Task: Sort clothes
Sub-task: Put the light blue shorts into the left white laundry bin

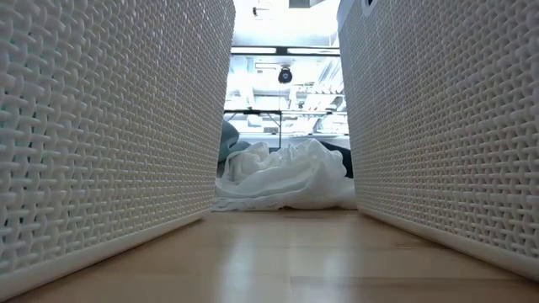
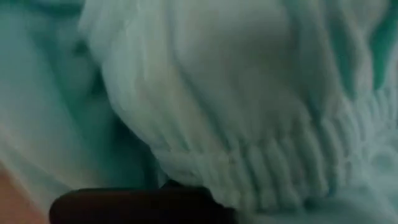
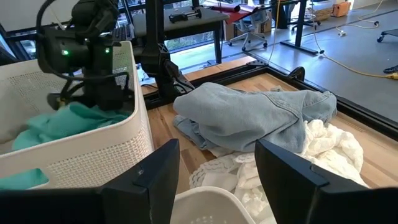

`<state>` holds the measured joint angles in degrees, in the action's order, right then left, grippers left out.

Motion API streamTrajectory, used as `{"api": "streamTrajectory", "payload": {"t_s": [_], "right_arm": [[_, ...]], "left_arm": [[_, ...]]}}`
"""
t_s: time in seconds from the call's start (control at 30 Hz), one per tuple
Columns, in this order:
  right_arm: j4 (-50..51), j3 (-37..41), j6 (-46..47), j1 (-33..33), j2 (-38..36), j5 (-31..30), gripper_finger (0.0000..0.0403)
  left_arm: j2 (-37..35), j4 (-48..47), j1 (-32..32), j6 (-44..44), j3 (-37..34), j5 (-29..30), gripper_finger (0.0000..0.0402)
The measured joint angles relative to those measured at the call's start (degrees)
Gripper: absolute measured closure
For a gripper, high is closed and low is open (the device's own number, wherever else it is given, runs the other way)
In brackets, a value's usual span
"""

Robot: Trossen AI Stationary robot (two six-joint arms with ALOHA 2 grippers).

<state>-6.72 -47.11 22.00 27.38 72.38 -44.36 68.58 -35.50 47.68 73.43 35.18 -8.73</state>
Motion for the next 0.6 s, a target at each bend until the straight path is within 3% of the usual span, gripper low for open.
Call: {"api": "streamTrajectory", "payload": {"t_s": [0.23,0.6], "right_arm": [[0.0,0.0,0.0,0.0,0.0,0.0,0.0204],[0.0,0.0,0.0,0.0,0.0,0.0,0.0204]], "left_arm": [[-1.2,1.4,-0.7,5.8,0.0,0.3,0.0383],[-8.6,6.7,-0.9,5.4,-0.1,3.7,0.0246]]}}
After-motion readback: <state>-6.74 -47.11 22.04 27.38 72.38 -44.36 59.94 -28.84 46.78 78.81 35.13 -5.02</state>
